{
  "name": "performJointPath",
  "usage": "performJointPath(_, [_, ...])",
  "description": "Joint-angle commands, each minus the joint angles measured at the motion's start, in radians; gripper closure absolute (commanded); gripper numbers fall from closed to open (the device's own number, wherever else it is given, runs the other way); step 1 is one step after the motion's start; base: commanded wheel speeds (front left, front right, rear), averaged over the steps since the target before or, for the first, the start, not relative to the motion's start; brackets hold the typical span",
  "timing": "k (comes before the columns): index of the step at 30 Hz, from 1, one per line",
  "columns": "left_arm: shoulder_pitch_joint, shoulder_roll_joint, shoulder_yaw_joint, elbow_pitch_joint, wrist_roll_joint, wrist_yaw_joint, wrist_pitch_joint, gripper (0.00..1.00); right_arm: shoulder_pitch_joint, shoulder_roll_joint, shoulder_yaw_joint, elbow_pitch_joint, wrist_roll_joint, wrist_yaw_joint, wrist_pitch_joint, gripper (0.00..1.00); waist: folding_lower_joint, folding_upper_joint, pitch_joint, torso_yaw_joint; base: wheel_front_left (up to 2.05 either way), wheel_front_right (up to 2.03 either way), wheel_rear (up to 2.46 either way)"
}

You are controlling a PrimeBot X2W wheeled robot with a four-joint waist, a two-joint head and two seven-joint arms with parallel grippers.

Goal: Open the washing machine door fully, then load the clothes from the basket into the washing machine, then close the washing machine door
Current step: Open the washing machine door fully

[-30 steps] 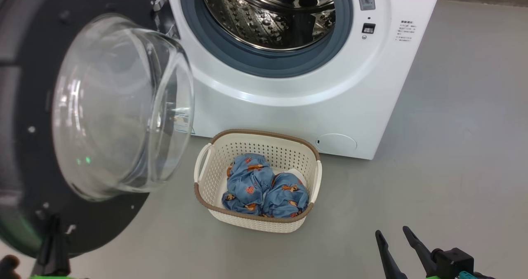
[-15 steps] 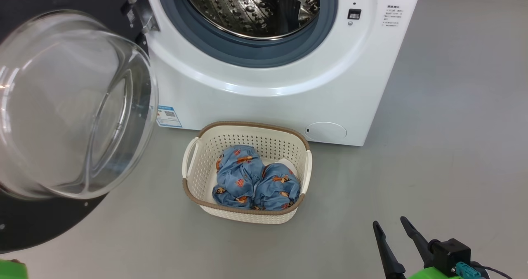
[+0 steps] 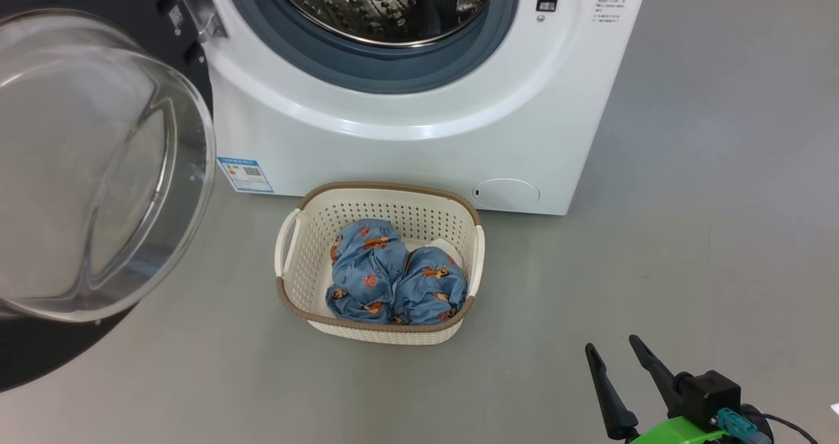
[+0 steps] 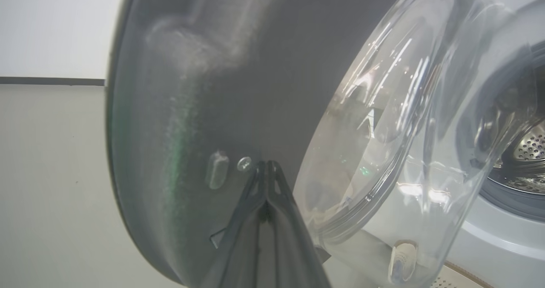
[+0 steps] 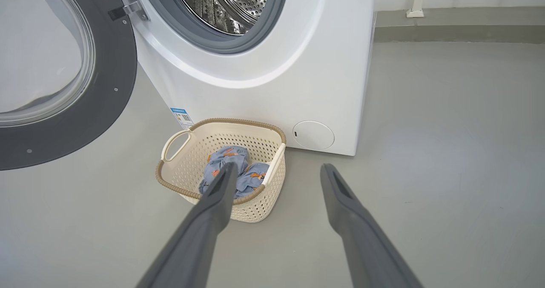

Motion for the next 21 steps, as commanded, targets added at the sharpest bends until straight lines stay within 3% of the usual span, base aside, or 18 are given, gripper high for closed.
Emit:
performJointPath(1, [-0.038,0.07,0.039,-0.015,-0.004,0.006,-0.006,1.0,-0.039,-0.003,0.026,-0.02,-0.012,0.002,-0.012,0.0,0.0,-0.0001,0.005,-0.004,0.0,0.0,0.0])
performJointPath(9, [-0.048,0.078,0.051,-0.016,0.01,0.006,-0.006,1.0,-0.042,-0.003,0.022,-0.018,-0.007,0.002,-0.012,0.0,0.0,-0.0001,0.003,-0.014,0.0,0.0,0.0])
performJointPath(21, [0.028,-0.001,-0.011,-0.172,0.004,0.006,-0.006,1.0,-0.028,-0.003,0.007,-0.023,0.004,0.002,-0.012,0.0,0.0,-0.0001,-0.022,-0.007,0.0,0.0,0.0])
